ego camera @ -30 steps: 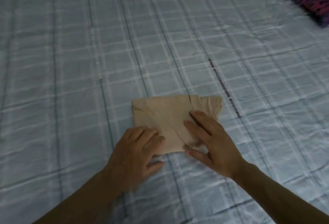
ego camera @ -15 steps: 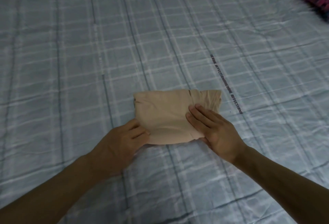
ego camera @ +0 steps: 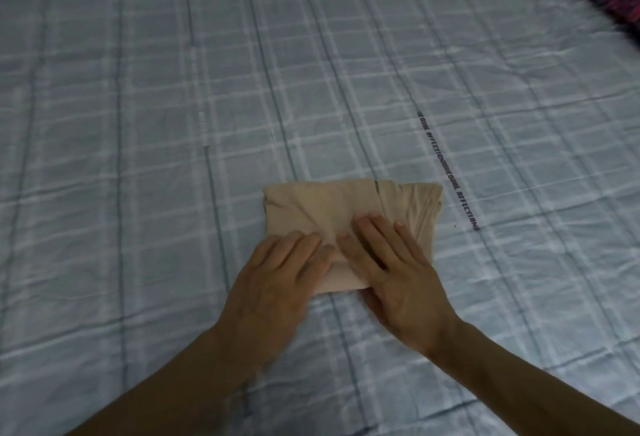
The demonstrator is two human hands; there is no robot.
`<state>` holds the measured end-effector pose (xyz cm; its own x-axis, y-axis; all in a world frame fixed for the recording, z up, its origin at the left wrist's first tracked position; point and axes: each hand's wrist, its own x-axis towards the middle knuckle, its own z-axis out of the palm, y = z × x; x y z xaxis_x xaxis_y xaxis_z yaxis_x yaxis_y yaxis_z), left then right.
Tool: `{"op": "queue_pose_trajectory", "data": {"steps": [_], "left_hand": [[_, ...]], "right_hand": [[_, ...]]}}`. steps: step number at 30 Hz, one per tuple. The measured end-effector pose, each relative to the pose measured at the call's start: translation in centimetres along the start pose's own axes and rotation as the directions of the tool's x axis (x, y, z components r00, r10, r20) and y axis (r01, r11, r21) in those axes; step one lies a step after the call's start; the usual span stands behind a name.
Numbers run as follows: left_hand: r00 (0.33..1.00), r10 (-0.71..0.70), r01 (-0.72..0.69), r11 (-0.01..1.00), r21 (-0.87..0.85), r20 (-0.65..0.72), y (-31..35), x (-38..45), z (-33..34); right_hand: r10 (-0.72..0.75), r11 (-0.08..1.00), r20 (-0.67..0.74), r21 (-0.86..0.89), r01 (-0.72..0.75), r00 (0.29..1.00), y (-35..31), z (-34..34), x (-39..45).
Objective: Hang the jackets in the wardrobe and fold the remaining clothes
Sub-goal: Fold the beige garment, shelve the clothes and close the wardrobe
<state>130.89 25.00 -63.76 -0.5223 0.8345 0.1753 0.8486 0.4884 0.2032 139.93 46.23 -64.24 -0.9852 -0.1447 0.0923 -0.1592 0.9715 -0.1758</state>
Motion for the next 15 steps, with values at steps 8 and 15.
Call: {"op": "queue_pose_trajectory", "data": {"steps": [8,15], "left_hand": [[0.999,-0.048,0.047,0.999,0.026,0.026,-0.8,2.7,-0.5],[0.990,-0.091,0.096,0.995,-0.042,0.104,0.5,3.7,-11.2]], "right_hand": [[0.024,0.997,-0.067,-0.066,-0.028,0.997,0.6,-0.5,1.9],[0.098,0.995,0.029,-0.037,-0.097,0.995,-1.2,-11.1,3.7]]}}
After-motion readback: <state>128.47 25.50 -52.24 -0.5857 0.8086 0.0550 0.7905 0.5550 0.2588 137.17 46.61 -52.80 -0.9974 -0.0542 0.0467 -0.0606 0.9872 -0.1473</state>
